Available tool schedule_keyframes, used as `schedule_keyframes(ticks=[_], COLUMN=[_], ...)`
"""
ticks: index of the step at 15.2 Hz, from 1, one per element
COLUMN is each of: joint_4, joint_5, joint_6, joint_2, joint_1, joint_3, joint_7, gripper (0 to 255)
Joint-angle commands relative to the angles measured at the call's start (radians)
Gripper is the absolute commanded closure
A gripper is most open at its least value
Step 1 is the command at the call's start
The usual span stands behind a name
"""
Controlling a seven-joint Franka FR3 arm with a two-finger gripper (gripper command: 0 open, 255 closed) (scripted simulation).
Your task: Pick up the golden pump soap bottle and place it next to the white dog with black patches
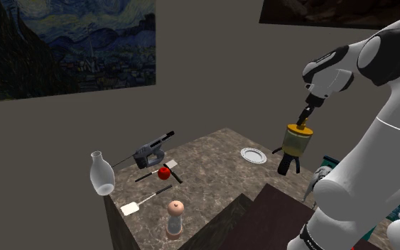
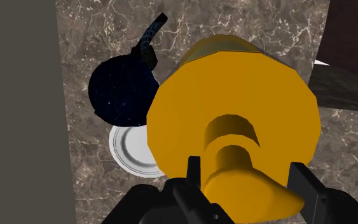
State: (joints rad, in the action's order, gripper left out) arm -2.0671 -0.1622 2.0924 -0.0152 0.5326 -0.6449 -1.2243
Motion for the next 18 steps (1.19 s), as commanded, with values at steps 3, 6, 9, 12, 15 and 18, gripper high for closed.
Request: schedule_keyframes(ticks=[3, 6, 9, 12, 15, 18], joint_4=[-0.032, -0.054, -0.073, -0.091, -0.106, -0.120], joint_5=[-0.021, -0.040, -0.063, -0.088, -0.117, -0.148], joint_6=[0.048, 0.085, 0.120, 0.154, 0.188, 0.221], joint_2=[0.022, 0.042, 0.065, 0.090, 0.117, 0.146], joint_1=[0.001, 0.002, 0.003, 0.006, 0.009, 0.013], joint_3=[-0.001, -0.001, -0.001, 0.001, 0.005, 0.010], joint_7=[-0.019, -0.037, -0.056, -0.078, -0.101, -0.127], gripper=[255, 255, 255, 255, 255, 255])
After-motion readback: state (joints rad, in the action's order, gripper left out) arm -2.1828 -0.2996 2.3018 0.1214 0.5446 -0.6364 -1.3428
